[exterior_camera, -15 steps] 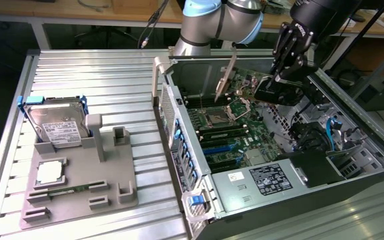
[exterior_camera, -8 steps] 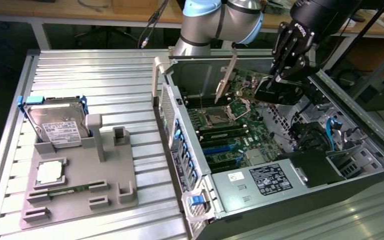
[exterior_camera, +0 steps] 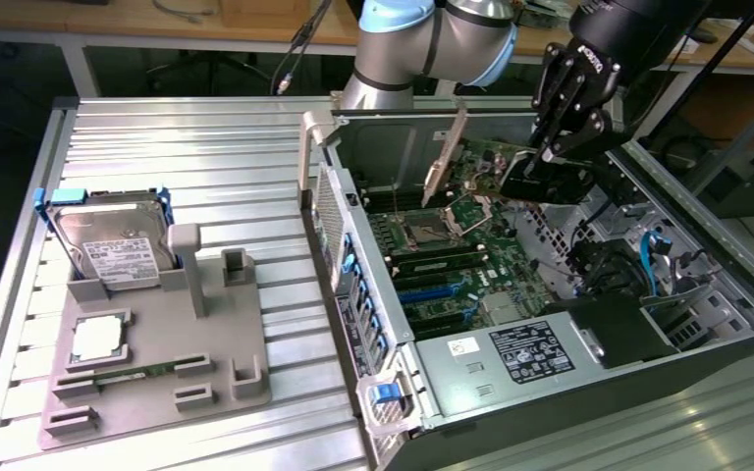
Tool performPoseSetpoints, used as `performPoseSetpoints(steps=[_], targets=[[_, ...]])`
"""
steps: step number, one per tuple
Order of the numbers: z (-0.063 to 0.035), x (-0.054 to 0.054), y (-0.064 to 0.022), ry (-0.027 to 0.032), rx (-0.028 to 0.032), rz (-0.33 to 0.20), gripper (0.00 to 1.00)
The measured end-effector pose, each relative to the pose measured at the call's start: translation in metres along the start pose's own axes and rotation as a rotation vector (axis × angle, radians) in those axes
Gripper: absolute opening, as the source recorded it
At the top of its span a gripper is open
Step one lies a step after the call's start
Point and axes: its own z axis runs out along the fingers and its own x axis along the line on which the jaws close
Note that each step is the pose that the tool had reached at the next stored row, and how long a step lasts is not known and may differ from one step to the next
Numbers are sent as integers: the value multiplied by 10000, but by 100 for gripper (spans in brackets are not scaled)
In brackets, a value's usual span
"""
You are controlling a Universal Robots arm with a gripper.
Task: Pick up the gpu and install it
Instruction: 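Insert the gpu into the slot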
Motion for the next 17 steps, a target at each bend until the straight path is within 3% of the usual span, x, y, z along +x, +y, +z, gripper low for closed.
performPoseSetpoints(steps=[17], targets=[[0, 0, 0, 61, -22, -1271, 27]])
